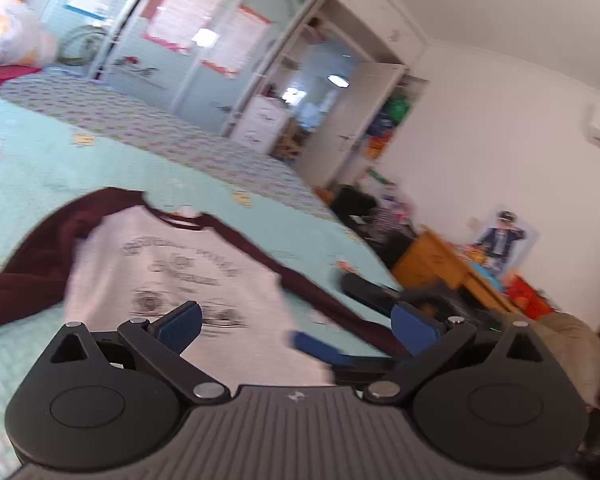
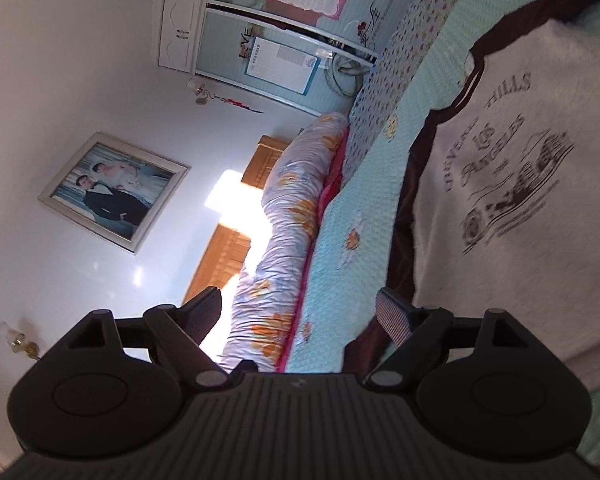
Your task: Fold clothes
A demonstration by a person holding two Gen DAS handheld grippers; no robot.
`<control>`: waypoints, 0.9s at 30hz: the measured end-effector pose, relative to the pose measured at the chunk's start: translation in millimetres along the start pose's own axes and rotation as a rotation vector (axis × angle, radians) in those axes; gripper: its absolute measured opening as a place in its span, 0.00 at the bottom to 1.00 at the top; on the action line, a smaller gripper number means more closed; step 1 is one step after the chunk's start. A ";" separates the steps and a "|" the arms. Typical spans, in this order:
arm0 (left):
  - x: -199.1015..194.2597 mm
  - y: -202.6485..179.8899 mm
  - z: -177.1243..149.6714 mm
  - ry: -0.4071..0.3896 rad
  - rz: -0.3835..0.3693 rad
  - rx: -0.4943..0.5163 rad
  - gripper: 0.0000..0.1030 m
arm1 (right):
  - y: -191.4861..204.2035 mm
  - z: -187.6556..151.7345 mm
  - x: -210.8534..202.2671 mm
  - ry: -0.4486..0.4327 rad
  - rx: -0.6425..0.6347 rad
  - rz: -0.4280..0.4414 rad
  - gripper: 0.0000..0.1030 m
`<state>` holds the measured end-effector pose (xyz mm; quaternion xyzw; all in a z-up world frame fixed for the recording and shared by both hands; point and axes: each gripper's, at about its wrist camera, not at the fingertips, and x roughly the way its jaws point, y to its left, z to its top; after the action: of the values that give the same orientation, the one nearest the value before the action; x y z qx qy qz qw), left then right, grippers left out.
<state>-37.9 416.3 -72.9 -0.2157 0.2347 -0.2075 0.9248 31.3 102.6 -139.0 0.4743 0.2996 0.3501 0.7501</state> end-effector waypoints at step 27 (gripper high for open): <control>91.7 127.2 -75.3 0.290 0.240 0.359 0.99 | -113.5 38.7 -118.8 -0.216 -0.019 -0.575 0.82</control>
<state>32.3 453.4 -227.7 0.0132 0.3483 -0.1633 0.9230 20.5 -47.6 -215.3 0.3974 0.3368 0.0737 0.8504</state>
